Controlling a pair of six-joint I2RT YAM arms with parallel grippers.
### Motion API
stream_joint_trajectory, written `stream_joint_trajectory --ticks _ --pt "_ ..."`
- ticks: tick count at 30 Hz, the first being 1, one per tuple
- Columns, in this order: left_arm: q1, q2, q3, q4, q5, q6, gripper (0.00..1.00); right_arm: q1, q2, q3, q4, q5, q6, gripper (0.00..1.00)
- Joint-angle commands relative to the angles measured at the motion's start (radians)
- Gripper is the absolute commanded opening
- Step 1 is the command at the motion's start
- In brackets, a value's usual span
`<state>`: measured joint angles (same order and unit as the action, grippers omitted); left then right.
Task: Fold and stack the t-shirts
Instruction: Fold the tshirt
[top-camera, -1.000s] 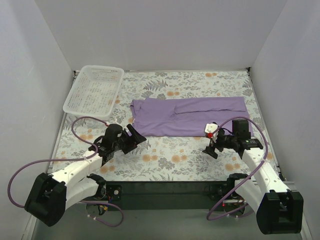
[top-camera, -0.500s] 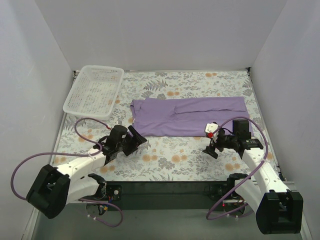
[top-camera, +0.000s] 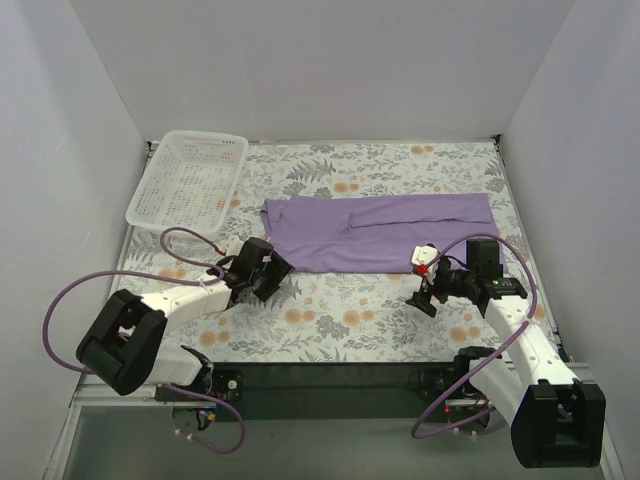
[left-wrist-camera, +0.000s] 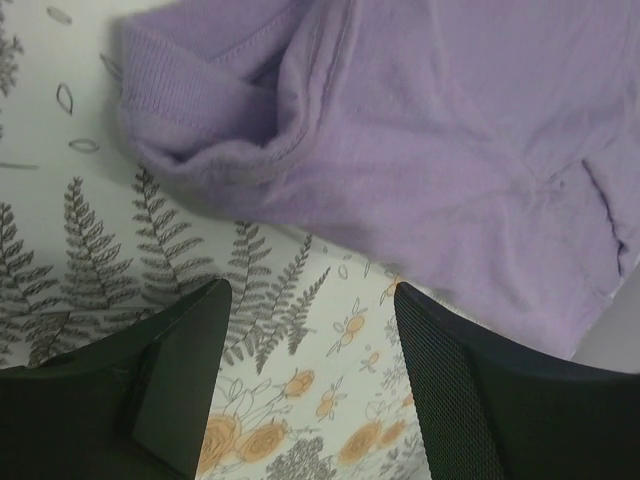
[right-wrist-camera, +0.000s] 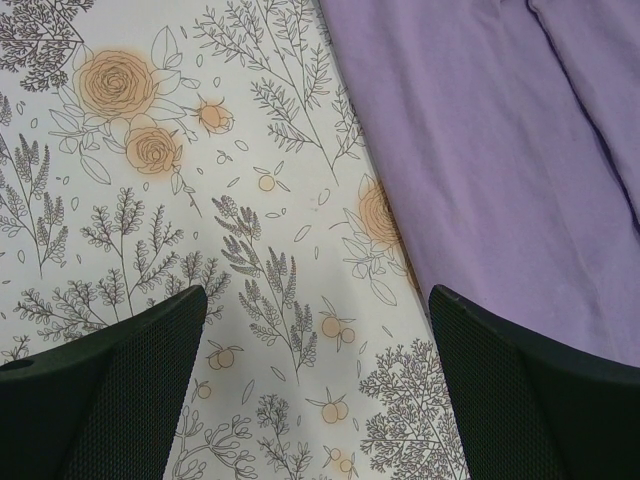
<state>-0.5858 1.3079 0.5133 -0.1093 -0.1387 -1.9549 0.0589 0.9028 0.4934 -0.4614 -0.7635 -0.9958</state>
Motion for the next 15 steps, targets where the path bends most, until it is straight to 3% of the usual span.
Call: stream_joint_trajectory --ticks 1,5,15 --pt "-0.003 0.068 0.082 -0.085 -0.139 -0.062 0.65 -0.005 -0.004 -0.006 0.020 -0.030 -0.003 0.98" --pt "-0.003 0.131 0.151 -0.208 -0.237 -0.101 0.63 -0.008 -0.008 -0.006 0.018 -0.030 -0.003 0.98" --pt "0.003 0.143 0.154 -0.293 -0.335 -0.099 0.61 -0.011 -0.012 -0.003 0.015 -0.036 -0.003 0.98"
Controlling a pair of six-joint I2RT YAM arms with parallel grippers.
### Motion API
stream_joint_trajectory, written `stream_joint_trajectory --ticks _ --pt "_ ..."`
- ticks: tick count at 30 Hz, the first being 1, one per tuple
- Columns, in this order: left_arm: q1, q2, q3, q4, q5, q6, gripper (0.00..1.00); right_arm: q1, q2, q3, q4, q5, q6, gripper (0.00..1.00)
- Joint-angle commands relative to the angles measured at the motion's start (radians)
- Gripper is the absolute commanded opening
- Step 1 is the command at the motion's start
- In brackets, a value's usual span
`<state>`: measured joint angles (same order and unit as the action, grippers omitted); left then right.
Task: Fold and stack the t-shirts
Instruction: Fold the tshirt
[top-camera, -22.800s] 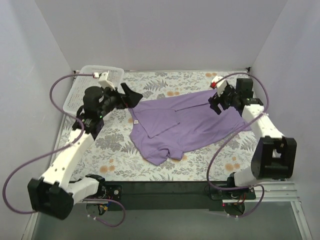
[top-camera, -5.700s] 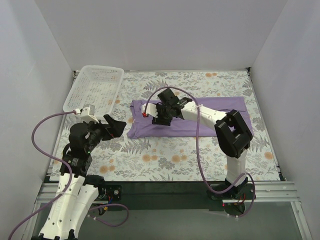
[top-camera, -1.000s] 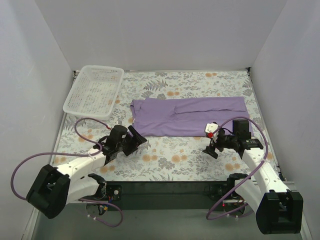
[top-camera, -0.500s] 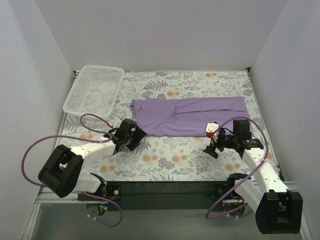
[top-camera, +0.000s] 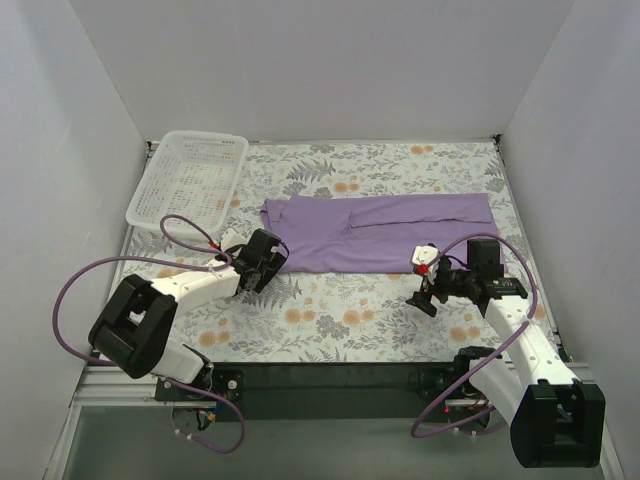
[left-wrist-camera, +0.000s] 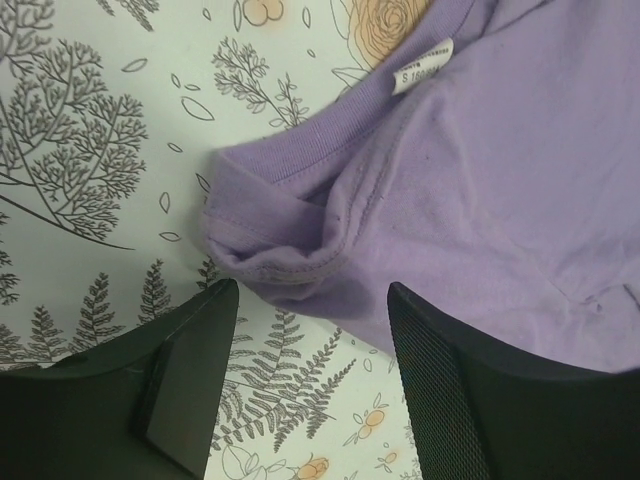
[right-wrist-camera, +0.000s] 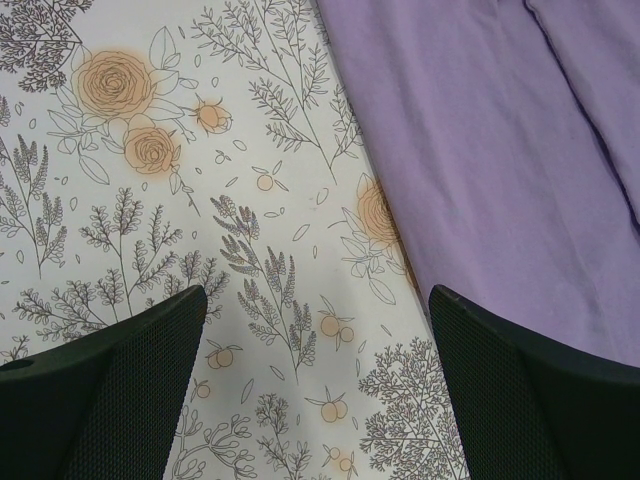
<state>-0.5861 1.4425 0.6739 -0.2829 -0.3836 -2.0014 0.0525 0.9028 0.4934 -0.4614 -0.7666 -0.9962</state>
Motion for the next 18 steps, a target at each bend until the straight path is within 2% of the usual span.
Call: stream_joint_trajectory --ticks 1,10,16,18 --pt "0.006 0.013 -0.005 -0.119 -0.093 -0.047 0.60 -0.005 -0.012 -0.004 0.017 -0.033 -0.004 0.98" --pt "0.035 0.053 0.038 -0.180 -0.147 -0.007 0.53 -0.006 -0.015 -0.003 0.012 -0.036 -0.002 0.98" --pt "0.060 0.047 0.039 -0.171 -0.140 0.039 0.36 -0.008 -0.013 -0.001 0.010 -0.037 -0.002 0.98" --pt "0.063 0.048 0.041 -0.167 -0.138 0.053 0.34 -0.011 -0.015 -0.003 0.012 -0.037 -0.004 0.98"
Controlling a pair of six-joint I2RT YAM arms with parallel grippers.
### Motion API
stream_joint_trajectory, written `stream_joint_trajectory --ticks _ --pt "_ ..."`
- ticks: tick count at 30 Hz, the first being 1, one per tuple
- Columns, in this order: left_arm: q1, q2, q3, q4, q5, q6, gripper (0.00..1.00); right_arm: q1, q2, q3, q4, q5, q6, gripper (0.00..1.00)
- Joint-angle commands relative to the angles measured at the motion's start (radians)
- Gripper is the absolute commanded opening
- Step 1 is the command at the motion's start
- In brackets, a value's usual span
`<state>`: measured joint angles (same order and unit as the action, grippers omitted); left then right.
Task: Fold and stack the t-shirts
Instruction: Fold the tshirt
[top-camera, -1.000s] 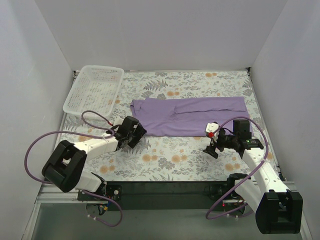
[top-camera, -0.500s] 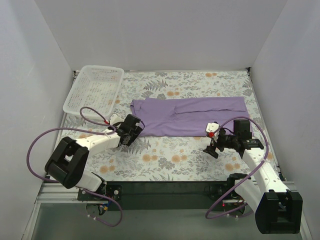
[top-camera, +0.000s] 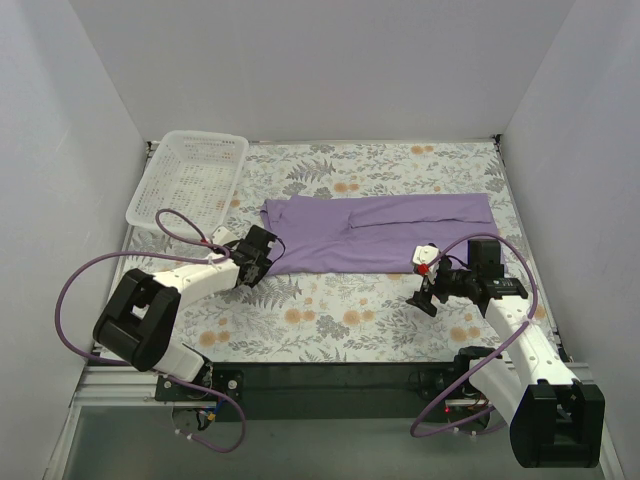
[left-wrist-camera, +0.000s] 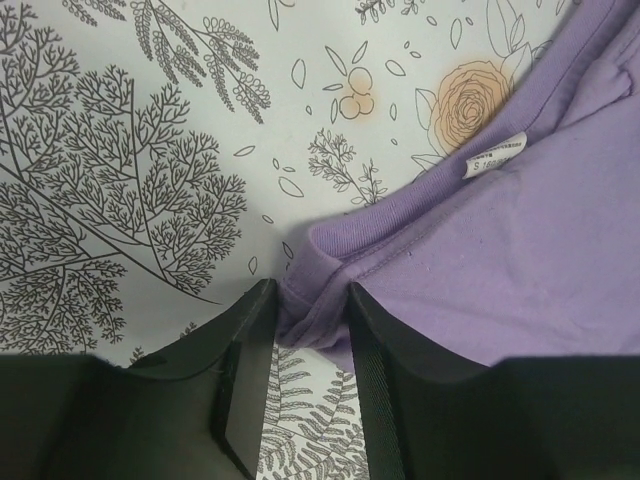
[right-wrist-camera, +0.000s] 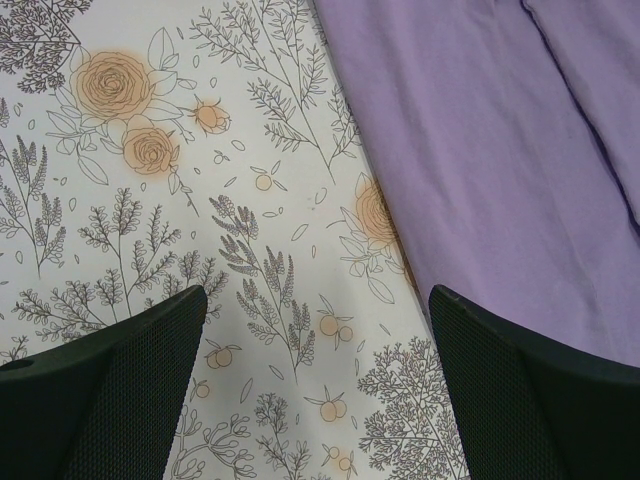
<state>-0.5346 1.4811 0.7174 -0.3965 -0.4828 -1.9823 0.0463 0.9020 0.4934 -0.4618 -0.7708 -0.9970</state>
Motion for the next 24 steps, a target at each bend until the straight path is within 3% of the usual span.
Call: stream_joint_trajectory --ticks 1,12,15,20,24 --pt "0.013 0.011 -0.001 -0.051 -0.037 0.039 0.33 -0.005 -0.014 -0.001 0.011 -0.033 -0.003 0.98" --pt "0.036 0.021 0.008 -0.005 0.032 0.128 0.35 -0.005 -0.011 -0.003 0.011 -0.032 -0.008 0.98" --pt "0.053 0.004 0.002 -0.004 0.056 0.151 0.43 -0.005 -0.009 -0.004 0.011 -0.032 -0.008 0.98" --pt "0.065 -0.097 -0.029 0.008 0.104 0.204 0.77 -0.006 -0.008 -0.003 0.009 -0.033 -0.008 0.98" --pt "0.067 -0.194 -0.070 0.044 0.177 0.273 0.80 -0.006 -0.008 -0.003 0.008 -0.035 -0.009 0.98"
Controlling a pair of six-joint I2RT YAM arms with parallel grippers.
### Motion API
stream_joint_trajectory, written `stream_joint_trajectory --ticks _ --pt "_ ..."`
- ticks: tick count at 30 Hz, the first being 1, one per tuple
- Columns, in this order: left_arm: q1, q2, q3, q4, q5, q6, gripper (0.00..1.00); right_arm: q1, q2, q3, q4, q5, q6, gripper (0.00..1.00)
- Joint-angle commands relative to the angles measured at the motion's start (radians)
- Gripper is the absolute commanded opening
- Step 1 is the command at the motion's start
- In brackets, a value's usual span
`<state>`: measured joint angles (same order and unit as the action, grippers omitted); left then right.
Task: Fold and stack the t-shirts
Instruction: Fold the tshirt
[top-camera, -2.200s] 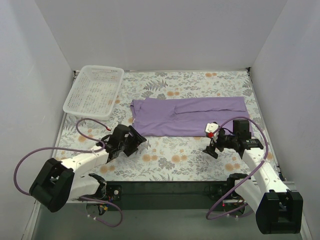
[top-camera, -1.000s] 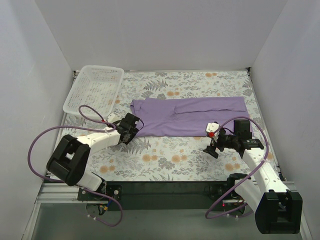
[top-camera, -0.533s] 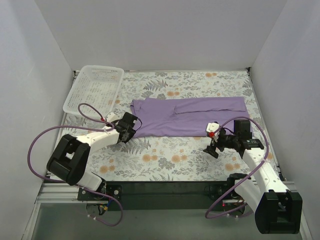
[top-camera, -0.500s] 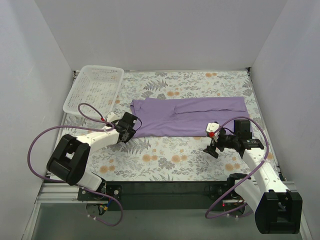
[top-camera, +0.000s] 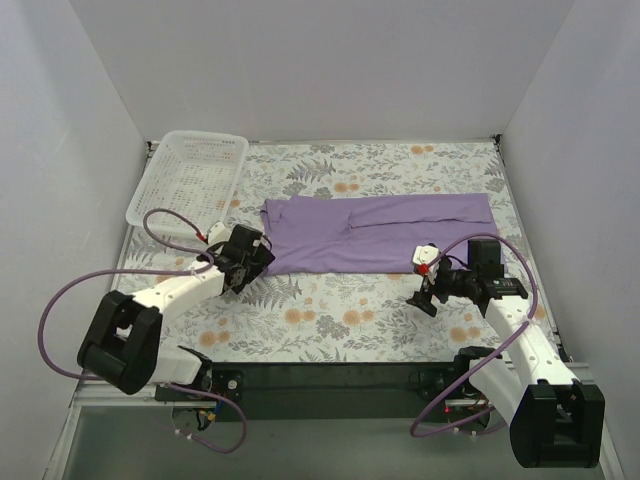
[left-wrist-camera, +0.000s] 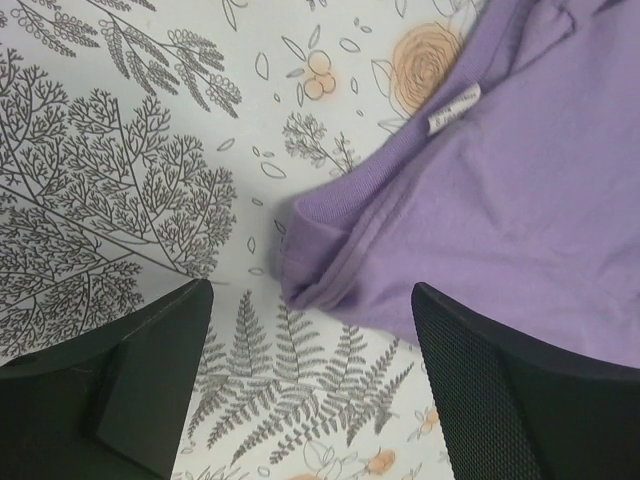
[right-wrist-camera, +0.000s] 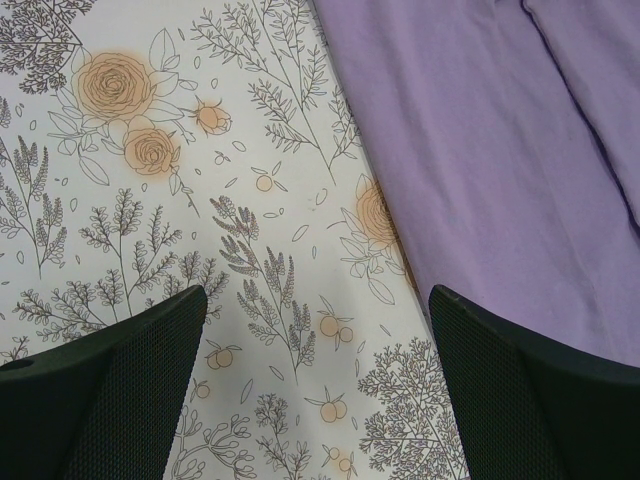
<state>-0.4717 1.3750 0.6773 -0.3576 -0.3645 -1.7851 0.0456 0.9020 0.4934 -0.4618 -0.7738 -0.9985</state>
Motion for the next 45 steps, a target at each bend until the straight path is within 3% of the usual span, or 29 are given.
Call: stream_joint_trajectory --ticks 1,9,14,23,32,36,37,45 --pt "0.004 -0.108 -0.041 0.026 0.074 0.087 0.80 -0.006 -0.006 -0.003 0.009 -0.032 -0.008 0.98" --pt "0.005 -0.238 -0.124 0.072 0.182 0.072 0.80 -0.007 -0.005 -0.004 0.008 -0.035 -0.009 0.98" --pt "0.005 -0.191 -0.139 0.098 0.234 0.021 0.79 -0.007 -0.002 -0.004 0.008 -0.036 -0.009 0.98" --pt "0.004 -0.067 -0.122 0.121 0.203 -0.037 0.74 -0.010 -0.003 -0.004 0.006 -0.036 -0.011 0.98" --pt "0.007 -0.019 -0.114 0.120 0.151 -0.037 0.59 -0.010 -0.002 -0.003 0.003 -0.036 -0.014 0.98" --pt "0.007 -0.007 -0.110 0.120 0.131 -0.027 0.45 -0.010 0.000 -0.003 0.002 -0.036 -0.014 0.98" --pt "0.007 0.001 -0.104 0.120 0.128 -0.022 0.34 -0.010 0.000 -0.003 0.002 -0.038 -0.014 0.98" --pt "0.019 0.016 -0.085 0.117 0.095 0.027 0.12 -0.010 0.002 -0.004 0.000 -0.036 -0.019 0.98"
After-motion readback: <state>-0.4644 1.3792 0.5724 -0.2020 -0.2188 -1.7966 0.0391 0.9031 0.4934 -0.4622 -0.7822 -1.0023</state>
